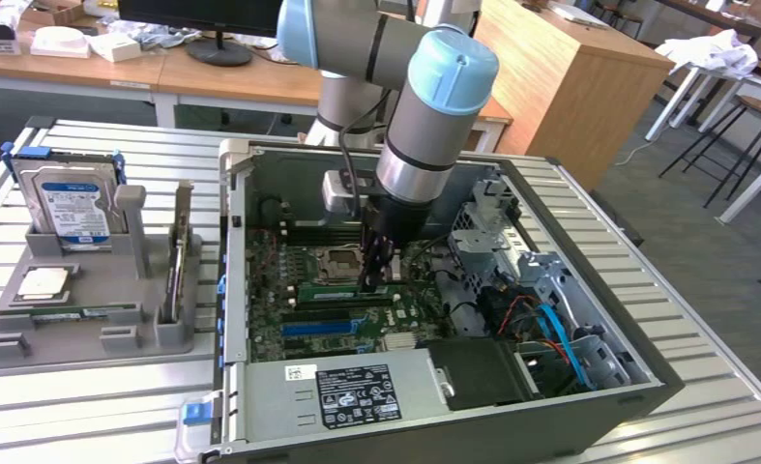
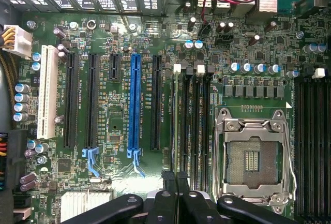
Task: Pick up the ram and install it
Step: 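Insert the ram into the slot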
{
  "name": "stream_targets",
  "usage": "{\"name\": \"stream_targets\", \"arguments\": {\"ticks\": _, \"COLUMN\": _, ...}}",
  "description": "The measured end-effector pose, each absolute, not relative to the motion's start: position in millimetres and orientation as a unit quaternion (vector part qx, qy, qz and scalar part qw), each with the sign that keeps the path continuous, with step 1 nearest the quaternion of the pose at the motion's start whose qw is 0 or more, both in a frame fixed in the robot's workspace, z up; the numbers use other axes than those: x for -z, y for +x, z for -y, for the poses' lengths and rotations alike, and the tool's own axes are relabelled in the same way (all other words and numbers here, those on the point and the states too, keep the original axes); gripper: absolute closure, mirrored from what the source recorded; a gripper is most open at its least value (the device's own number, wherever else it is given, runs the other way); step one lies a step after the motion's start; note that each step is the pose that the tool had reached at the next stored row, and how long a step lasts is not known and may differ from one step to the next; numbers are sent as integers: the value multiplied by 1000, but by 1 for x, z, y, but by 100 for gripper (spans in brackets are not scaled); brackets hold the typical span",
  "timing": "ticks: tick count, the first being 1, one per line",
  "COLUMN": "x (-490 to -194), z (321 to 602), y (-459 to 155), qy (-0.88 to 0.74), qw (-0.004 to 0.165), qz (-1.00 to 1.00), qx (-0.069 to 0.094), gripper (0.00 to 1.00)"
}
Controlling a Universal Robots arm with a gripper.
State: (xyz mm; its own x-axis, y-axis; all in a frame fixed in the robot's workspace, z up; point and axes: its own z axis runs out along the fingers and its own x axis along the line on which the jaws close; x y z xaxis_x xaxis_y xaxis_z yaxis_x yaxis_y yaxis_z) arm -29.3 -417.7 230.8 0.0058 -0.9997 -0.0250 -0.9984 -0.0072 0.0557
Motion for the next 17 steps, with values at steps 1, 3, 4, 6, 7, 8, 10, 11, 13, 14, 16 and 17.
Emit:
{"name": "stream_targets", "arguments": {"ticks": 1, "x": -231, "z": 418, "y": -29, "qy": 709, "qw": 11, "qz": 705, "qx": 29, "gripper": 89}}
{"name": "stream_targets", "arguments": {"ticks": 3, "x": -230, "z": 418, "y": -29, "qy": 708, "qw": 11, "qz": 706, "qx": 29, "gripper": 89}}
{"name": "stream_targets", "arguments": {"ticks": 4, "x": -230, "z": 418, "y": -29, "qy": 707, "qw": 11, "qz": 707, "qx": 29, "gripper": 89}}
{"name": "stream_targets", "arguments": {"ticks": 6, "x": -230, "z": 418, "y": -29, "qy": 705, "qw": 11, "qz": 709, "qx": 29, "gripper": 89}}
{"name": "stream_targets", "arguments": {"ticks": 7, "x": -230, "z": 418, "y": -29, "qy": 704, "qw": 11, "qz": 709, "qx": 29, "gripper": 89}}
{"name": "stream_targets", "arguments": {"ticks": 8, "x": -230, "z": 418, "y": -29, "qy": 704, "qw": 11, "qz": 709, "qx": 29, "gripper": 89}}
{"name": "stream_targets", "arguments": {"ticks": 10, "x": -230, "z": 418, "y": -29, "qy": 704, "qw": 11, "qz": 709, "qx": 29, "gripper": 89}}
{"name": "stream_targets", "arguments": {"ticks": 11, "x": -230, "z": 418, "y": -29, "qy": 704, "qw": 11, "qz": 709, "qx": 29, "gripper": 89}}
{"name": "stream_targets", "arguments": {"ticks": 13, "x": -230, "z": 417, "y": -29, "qy": 704, "qw": 11, "qz": 709, "qx": 29, "gripper": 89}}
{"name": "stream_targets", "arguments": {"ticks": 14, "x": -230, "z": 417, "y": -29, "qy": 704, "qw": 10, "qz": 709, "qx": 29, "gripper": 89}}
{"name": "stream_targets", "arguments": {"ticks": 16, "x": -230, "z": 417, "y": -29, "qy": 704, "qw": 11, "qz": 709, "qx": 29, "gripper": 89}}
{"name": "stream_targets", "arguments": {"ticks": 17, "x": -230, "z": 417, "y": -29, "qy": 704, "qw": 11, "qz": 709, "qx": 29, "gripper": 89}}
